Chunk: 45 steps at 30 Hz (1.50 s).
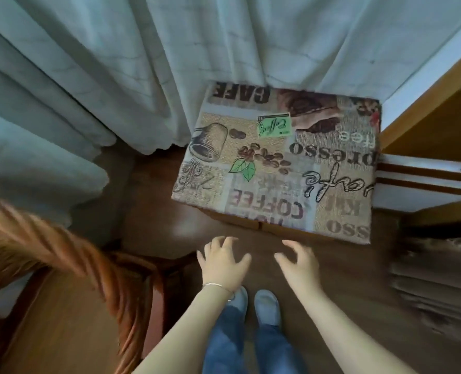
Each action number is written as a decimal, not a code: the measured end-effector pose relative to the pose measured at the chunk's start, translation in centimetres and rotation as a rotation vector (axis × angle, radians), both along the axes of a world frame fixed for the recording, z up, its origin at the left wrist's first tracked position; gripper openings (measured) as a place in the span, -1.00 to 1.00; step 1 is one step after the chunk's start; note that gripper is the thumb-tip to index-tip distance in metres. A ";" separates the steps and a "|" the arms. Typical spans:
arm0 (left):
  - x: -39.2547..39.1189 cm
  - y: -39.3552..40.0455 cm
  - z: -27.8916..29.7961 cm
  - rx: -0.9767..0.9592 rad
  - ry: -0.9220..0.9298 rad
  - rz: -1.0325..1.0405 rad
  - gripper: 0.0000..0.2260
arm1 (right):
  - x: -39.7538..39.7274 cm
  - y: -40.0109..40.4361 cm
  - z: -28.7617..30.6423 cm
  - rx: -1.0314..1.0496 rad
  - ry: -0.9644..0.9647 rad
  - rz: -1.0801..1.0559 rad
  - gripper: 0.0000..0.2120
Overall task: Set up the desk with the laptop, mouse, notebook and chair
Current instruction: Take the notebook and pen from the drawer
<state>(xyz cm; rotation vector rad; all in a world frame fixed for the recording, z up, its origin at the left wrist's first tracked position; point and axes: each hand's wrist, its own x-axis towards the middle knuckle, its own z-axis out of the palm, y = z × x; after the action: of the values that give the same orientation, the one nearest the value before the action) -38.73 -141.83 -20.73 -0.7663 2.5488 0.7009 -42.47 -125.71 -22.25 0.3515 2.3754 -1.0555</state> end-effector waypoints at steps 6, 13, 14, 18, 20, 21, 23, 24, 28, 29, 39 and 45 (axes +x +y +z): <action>-6.9 -2.3 -11.8 1.118 0.039 1.255 -0.85 | -5.0 -2.2 -10.2 -0.894 -0.487 -1.229 -0.58; -8.8 -2.0 -17.8 1.566 0.233 1.672 -0.54 | -6.0 -3.2 -16.9 -1.334 -0.401 -1.641 -0.40; -8.9 -1.9 -18.0 1.591 0.245 1.673 -0.51 | -6.2 -3.3 -17.1 -1.361 -0.391 -1.656 -0.39; -9.0 -1.8 -18.7 1.639 0.311 1.681 -0.34 | -6.5 -3.9 -17.4 -1.378 -0.357 -1.677 -0.43; -8.7 -1.8 -18.9 1.643 0.321 1.673 -0.30 | -6.3 -4.1 -17.7 -1.354 -0.359 -1.690 -0.49; -8.5 -1.8 -19.1 1.651 0.324 1.663 -0.30 | -6.2 -4.2 -17.9 -1.339 -0.364 -1.692 -0.49; -7.9 -1.7 -19.3 1.659 0.314 1.652 -0.31 | -5.8 -4.2 -18.2 -1.311 -0.383 -1.695 -0.43; -7.4 -1.6 -19.4 1.653 0.307 1.659 -0.33 | -5.3 -4.2 -18.2 -1.306 -0.392 -1.692 -0.41; -4.3 -1.3 -19.1 1.602 0.263 1.706 -0.34 | -2.1 -3.9 -17.8 -1.269 -0.427 -1.723 -0.40; -3.2 -1.2 -18.9 1.592 0.257 1.719 -0.33 | -1.0 -3.7 -17.6 -1.261 -0.440 -1.732 -0.40; 4.4 -1.2 -16.7 1.595 0.214 1.767 -0.30 | 6.3 -3.2 -15.4 -1.270 -0.461 -1.678 -0.48; 5.3 -1.0 -13.1 1.470 0.222 1.715 -0.40 | 7.3 -2.4 -12.6 -1.009 -0.578 -1.516 -0.55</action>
<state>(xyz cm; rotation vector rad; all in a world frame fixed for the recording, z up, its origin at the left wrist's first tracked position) -33.44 -142.78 -33.78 -1.9022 0.2122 2.5153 -35.18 -128.11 -34.89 1.7842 0.5413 -2.0942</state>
